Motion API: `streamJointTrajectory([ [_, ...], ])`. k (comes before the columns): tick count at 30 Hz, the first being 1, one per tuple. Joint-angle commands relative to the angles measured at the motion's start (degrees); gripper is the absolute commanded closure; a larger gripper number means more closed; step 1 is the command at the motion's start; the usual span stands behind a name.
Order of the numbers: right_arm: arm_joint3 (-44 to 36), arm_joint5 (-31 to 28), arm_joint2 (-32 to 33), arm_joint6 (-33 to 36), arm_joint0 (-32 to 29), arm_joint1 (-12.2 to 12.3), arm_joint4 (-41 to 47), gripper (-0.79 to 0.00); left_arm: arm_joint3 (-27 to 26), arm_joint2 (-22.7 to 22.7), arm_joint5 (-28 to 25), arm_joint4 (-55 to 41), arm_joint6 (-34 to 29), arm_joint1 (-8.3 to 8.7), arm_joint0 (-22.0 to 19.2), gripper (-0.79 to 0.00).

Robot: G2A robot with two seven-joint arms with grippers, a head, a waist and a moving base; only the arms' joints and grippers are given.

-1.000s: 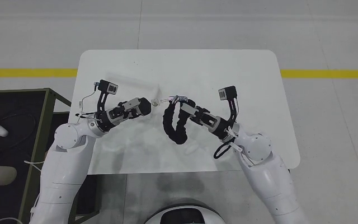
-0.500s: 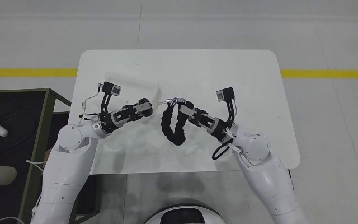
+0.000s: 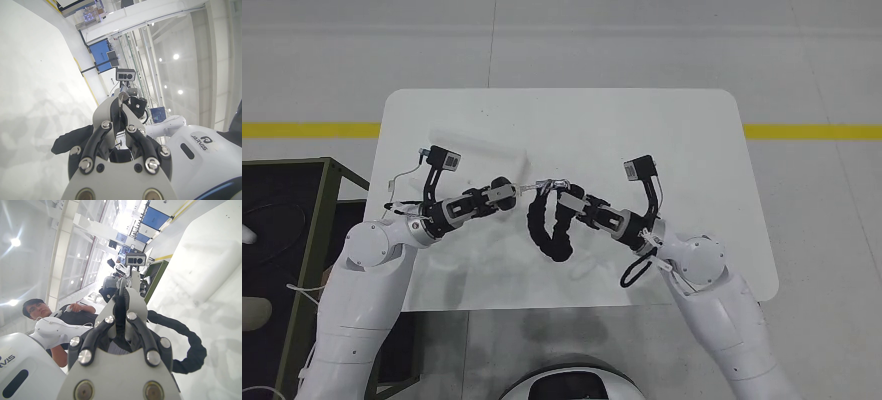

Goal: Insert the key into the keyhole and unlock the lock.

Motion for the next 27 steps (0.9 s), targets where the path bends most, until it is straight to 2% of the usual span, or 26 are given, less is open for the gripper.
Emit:
streamJointTrajectory([
  [1,0.26,0.22,-0.16,0.85,0.4,0.04,-0.05,0.0,0.0,0.02,-0.03,-0.16,-0.36,0.03,-0.02,0.0],
  [8,1.06,0.64,-0.5,2.84,1.63,0.14,-0.38,0.0,0.34,-0.02,-0.52,-0.37,-2.34,0.17,-0.04,0.0],
  [21,0.27,-1.34,-1.72,-1.14,1.88,0.02,-7.16,0.0,-0.15,0.45,-2.02,2.19,-1.23,0.21,0.22,0.0],
  [27,0.24,-1.05,-1.69,-1.55,1.46,-0.03,-4.69,0.0,-0.17,0.54,-2.48,1.82,-0.9,0.21,0.34,0.0],
])
